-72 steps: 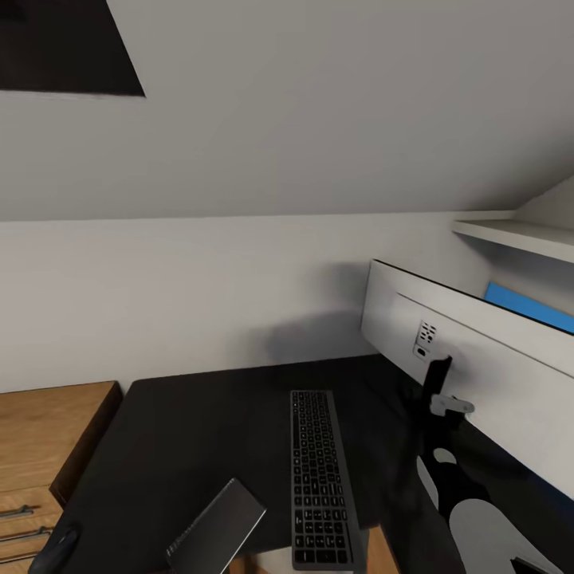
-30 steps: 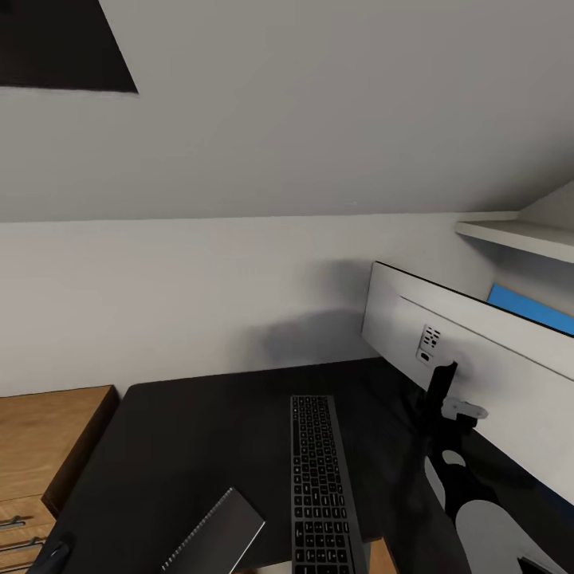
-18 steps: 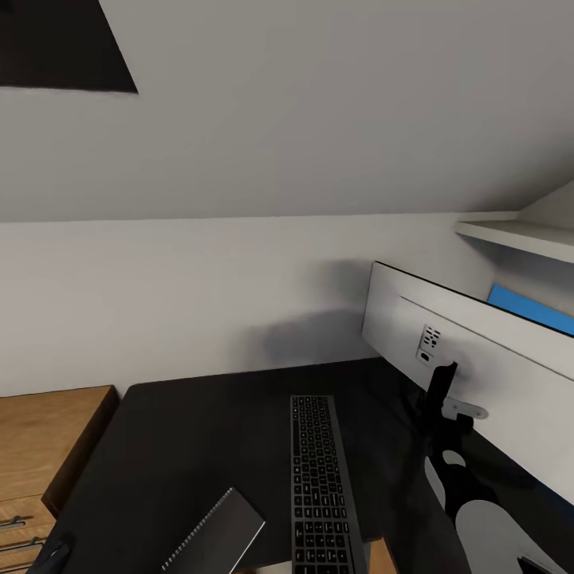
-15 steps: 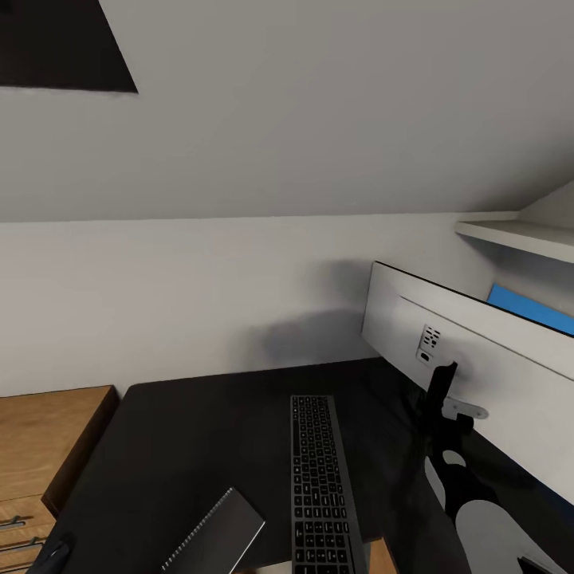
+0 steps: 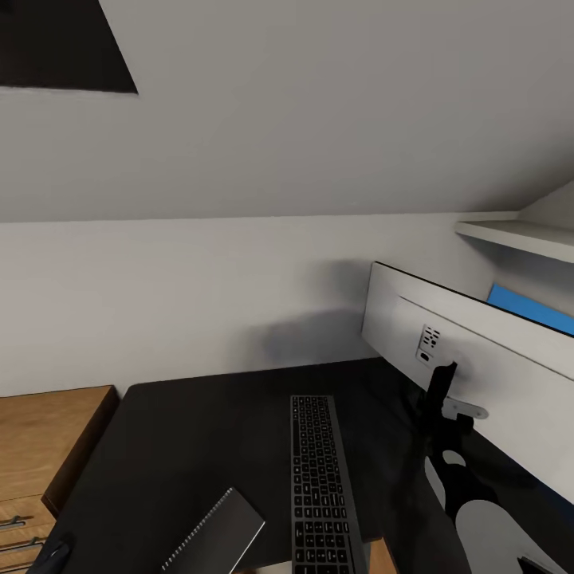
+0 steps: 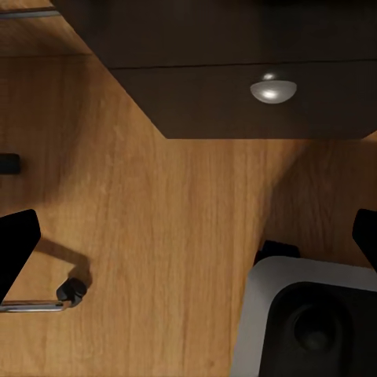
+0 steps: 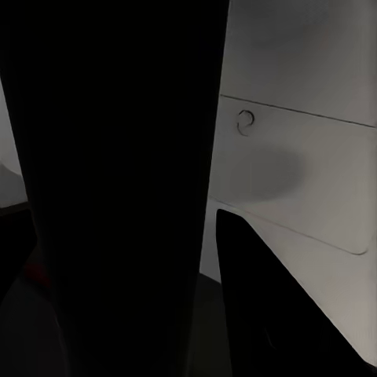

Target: In the bedroom, organize the workspace by keeping the computer under the desk, ensuring the monitor is on the desk, placing the keyboard on the desk next to the monitor, placing the mouse on the desk next to the keyboard, moving the folder from the swivel chair onto the desk next to the mouse, stacking the notebook on top of the folder with the pen on top of the notebook, and positioning the swivel chair next to the desk.

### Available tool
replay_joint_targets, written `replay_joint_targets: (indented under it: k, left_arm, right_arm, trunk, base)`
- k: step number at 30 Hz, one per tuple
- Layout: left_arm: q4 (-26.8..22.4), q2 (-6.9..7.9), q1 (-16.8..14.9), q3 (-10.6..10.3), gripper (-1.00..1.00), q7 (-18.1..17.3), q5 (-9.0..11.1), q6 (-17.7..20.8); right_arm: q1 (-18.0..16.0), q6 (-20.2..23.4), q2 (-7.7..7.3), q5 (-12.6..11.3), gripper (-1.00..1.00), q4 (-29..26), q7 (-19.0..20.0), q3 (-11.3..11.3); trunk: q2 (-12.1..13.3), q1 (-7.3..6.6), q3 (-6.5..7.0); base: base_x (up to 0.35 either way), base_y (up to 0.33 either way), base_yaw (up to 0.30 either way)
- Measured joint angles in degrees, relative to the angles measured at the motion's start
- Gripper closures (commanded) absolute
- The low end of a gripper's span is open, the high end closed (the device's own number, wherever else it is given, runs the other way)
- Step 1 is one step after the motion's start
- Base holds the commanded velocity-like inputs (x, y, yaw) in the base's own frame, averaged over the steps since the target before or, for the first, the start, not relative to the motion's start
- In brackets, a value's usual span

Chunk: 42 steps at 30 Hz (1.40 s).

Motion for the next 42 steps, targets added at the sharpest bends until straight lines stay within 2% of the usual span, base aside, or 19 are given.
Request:
replay_joint_targets:
  k: [8,12,42]
  left_arm:
    - [0.0,0.01,0.0,0.0,-1.00,0.0,0.0,0.0]
    - [0.0,0.01,0.0,0.0,-1.00,0.0,0.0,0.0]
    - [0.0,0.07,0.0,0.0,-1.00,-0.1,0.0,0.0]
  right_arm:
    - [0.0,-0.2,-0.04,-0.7,1.00,0.0,0.1,0.1]
    - [0.0,0.0,0.00,0.0,1.00,0.0,0.2,0.0]
    - [0.0,-0.1,-0.02,-0.3,1.00,0.0,0.2,0.1]
  trunk:
    - [0.0,0.00,0.00]
    - [0.0,0.01,0.00]
    - [0.0,0.02,0.00]
  base:
    - [-0.004,0.000,0.000]
    - [-0.084,0.000,0.000]
    - [-0.135,0.000,0.000]
